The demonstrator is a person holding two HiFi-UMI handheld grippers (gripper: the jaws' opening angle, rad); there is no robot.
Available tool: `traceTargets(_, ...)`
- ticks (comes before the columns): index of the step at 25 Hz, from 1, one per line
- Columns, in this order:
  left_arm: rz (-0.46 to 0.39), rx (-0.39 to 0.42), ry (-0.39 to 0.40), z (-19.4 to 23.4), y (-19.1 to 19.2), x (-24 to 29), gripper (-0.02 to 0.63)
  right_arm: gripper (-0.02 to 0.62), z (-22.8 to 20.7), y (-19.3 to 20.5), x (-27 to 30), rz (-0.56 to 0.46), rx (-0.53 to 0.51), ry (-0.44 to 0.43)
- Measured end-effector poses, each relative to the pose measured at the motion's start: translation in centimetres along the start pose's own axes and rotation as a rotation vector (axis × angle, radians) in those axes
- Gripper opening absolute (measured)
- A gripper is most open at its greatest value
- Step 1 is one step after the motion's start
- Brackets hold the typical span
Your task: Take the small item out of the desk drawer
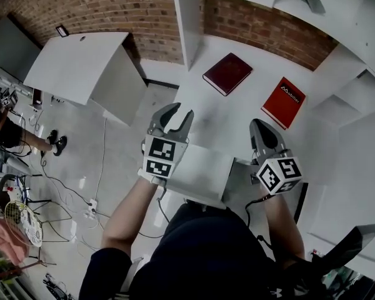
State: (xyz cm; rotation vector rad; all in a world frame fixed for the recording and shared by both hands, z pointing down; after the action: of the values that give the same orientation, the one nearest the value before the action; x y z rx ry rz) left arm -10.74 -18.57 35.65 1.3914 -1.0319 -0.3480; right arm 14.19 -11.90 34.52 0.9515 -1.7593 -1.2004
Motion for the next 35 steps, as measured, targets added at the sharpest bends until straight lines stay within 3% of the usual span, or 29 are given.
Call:
traceTargets(11,-0.175,-0.068,-0.09,0.8,-4.3,-4.8,0.136,0.003,2.4,-4.4,1.1,-0.111,-0.107,-0.03)
traceTargets(16,-0.243,-0.098,-0.107,1.1,-5.5,-5.8,0.099,0.003,3.5,-6.2,1.0,-0.166,-0.163,-0.031)
traceTargets(19,-0.278,-0.109,-0.109,1.1,-6.1,-6.2,0.028,0.003,4.0,-7.1,0.7,-0.202,-0.2,-0.028)
traceTargets(20,-0.286,-0.112,-0.11,1.0,-6.2,-6.3,0.003,0.003,4.1,-7.3,0.6,-0.212,-0.209,-0.027)
traceTargets(35,-0.282,-0.167,-0.1,0.6,-6.8,-5.8,0.003,0.002,3.6,-7.4,0.7,-0.223,-0.24,-0.012)
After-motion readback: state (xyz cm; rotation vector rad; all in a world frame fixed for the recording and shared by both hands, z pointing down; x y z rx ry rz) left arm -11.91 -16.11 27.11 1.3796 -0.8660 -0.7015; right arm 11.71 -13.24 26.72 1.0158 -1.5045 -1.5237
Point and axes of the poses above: the fingertips, and each gripper's own axes: x forward along the fingers, z to its left, y out of its underside, the point moved 7 cm from there along -x, backward along the fingers, and after that the axes turned 4 degrees about z, right-handed, at the moved point
